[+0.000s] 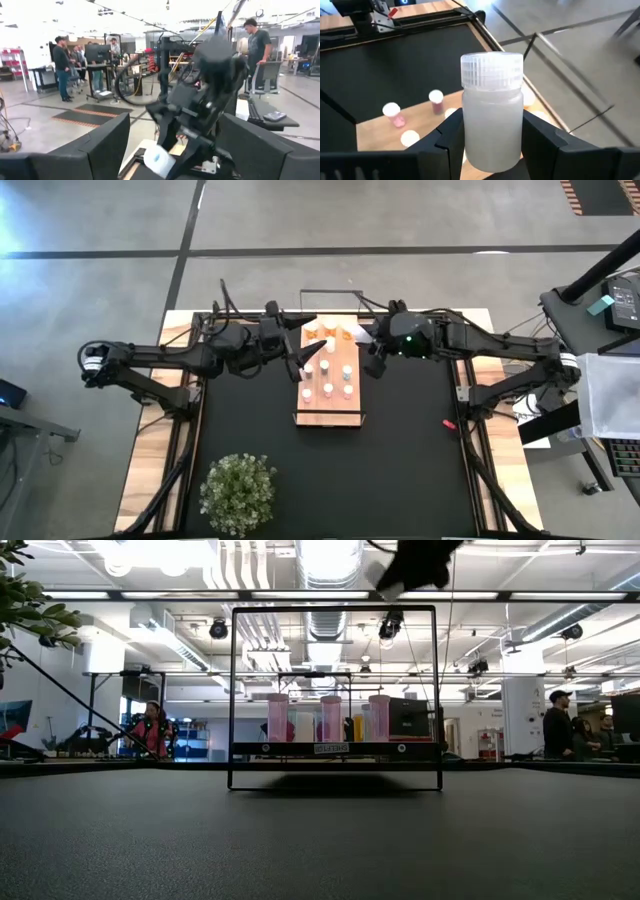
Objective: Pick and place medicine bottles onto shelf by color
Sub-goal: Put the white pill bottle on the shelf aligned with the other white pill bottle
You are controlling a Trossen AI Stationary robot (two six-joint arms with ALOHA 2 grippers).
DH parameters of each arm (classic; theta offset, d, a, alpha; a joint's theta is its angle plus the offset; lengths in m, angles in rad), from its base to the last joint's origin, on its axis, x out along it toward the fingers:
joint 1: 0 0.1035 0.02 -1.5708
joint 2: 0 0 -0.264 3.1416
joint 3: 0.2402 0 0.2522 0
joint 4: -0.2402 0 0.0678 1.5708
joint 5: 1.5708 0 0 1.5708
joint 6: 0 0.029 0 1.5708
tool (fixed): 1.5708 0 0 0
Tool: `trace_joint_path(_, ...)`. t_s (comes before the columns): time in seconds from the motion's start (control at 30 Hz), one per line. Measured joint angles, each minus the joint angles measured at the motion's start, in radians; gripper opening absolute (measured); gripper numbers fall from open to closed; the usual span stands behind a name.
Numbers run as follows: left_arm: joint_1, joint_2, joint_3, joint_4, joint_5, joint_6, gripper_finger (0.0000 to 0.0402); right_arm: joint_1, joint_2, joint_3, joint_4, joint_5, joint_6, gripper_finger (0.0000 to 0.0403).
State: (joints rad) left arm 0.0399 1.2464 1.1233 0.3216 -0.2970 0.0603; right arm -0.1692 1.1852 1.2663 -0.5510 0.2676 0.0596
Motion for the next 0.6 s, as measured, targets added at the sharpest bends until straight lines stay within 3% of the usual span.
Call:
trace_joint_path(0.27, 0.018, -0.079, 0.0, -0.025, 0.0, 0.04, 0.0295, -0.128, -0.151, -0.394, 0.39, -0.245, -0.054, 0.0146)
trace_joint_path(0.5, 0.02, -0.108, 0.0, -0.012, 0.001, 0.059, 0.0295, -0.189, -0.173, -0.707, 0.857, -0.28, -0.173, 0.0146)
trace_joint_path(0.6, 0.02, -0.108, 0.0, -0.015, 0.001, 0.054, 0.0295, -0.232, -0.143, -0.798, 1.025, -0.373, -0.148, 0.0146)
